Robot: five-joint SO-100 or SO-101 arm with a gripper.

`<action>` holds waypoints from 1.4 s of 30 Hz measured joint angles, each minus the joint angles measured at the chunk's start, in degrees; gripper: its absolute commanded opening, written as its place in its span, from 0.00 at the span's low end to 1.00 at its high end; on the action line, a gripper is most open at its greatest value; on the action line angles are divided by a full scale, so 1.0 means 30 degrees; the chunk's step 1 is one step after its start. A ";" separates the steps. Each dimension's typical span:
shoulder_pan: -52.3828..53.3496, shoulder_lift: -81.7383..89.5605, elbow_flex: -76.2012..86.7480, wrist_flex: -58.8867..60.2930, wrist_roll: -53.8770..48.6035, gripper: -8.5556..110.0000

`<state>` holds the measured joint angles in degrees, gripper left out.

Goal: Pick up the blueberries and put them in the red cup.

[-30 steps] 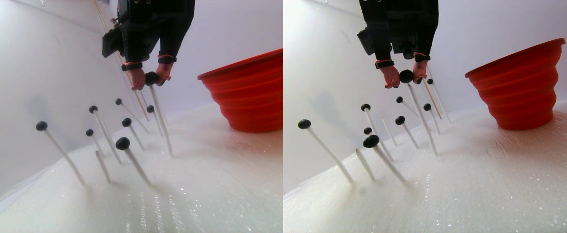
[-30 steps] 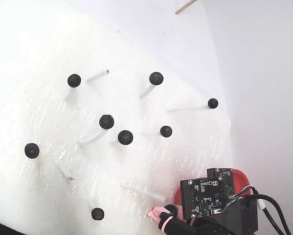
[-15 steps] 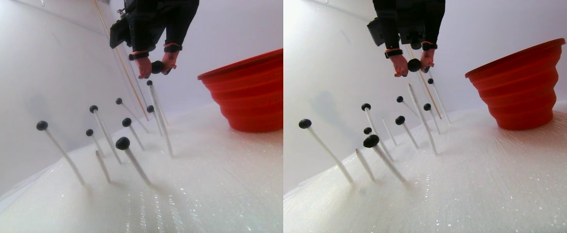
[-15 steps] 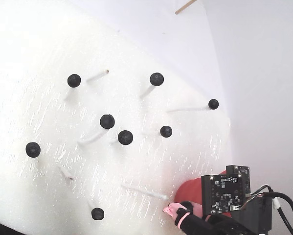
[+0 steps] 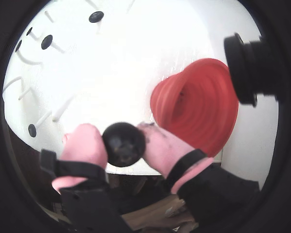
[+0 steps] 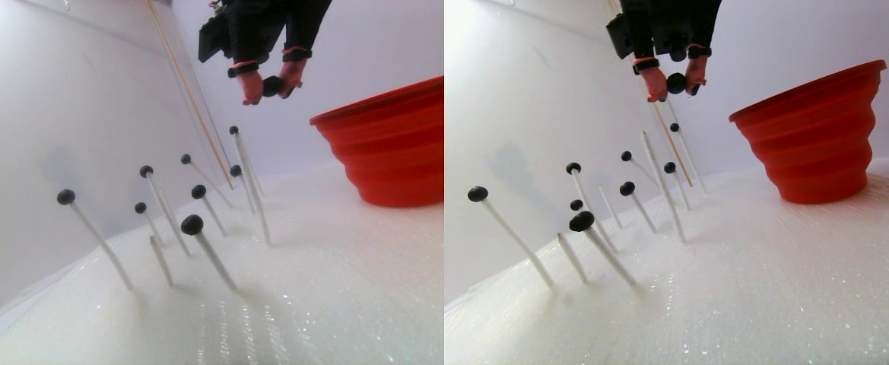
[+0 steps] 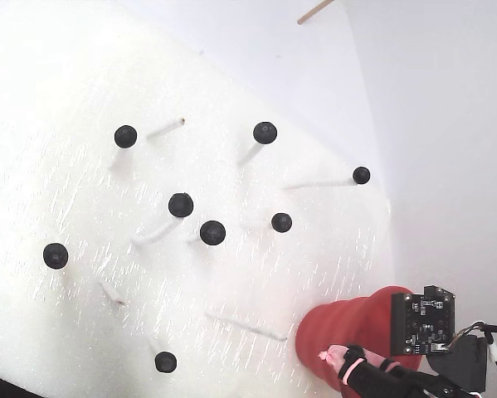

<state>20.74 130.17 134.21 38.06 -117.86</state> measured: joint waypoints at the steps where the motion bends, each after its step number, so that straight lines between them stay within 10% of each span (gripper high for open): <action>1: 0.0176 0.0000 -0.0146 0.0117 0.0000 0.18; 42: 0.5098 -0.3545 -0.3984 -0.0967 0.0000 0.18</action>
<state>36.04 119.53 122.26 35.16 -117.86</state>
